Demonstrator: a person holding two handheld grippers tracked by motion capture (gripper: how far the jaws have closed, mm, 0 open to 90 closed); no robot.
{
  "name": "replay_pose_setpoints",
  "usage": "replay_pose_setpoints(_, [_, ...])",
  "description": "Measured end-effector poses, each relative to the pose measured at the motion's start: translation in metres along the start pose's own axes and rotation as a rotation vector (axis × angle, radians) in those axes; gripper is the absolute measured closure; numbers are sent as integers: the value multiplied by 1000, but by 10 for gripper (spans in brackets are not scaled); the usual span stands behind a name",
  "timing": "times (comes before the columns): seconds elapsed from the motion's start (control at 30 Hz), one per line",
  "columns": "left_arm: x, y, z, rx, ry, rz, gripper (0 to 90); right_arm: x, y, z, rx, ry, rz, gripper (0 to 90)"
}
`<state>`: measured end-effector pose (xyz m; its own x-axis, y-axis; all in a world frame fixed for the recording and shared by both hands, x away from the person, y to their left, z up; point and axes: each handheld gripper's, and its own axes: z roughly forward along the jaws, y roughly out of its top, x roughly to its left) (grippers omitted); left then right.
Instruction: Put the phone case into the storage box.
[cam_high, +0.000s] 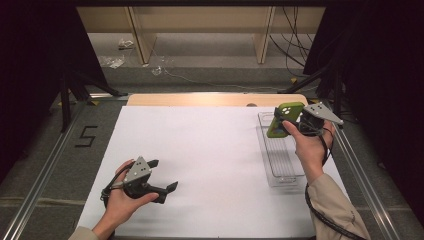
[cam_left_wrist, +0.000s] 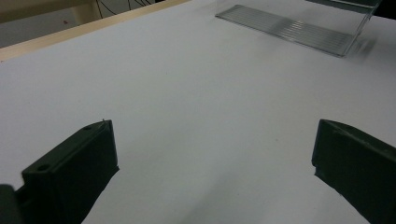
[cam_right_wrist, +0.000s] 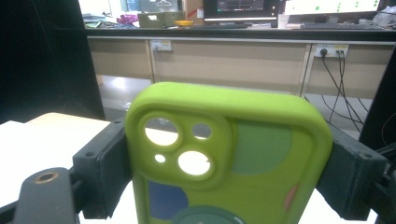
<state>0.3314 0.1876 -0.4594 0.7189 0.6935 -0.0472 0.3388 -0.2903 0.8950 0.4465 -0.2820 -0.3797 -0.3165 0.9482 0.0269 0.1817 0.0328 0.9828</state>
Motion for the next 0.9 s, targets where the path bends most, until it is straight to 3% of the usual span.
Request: replay_pose_setpoints(0.9, [0, -1, 0, 5, 3, -2, 0, -4, -2, 13, 32, -5, -17, 166])
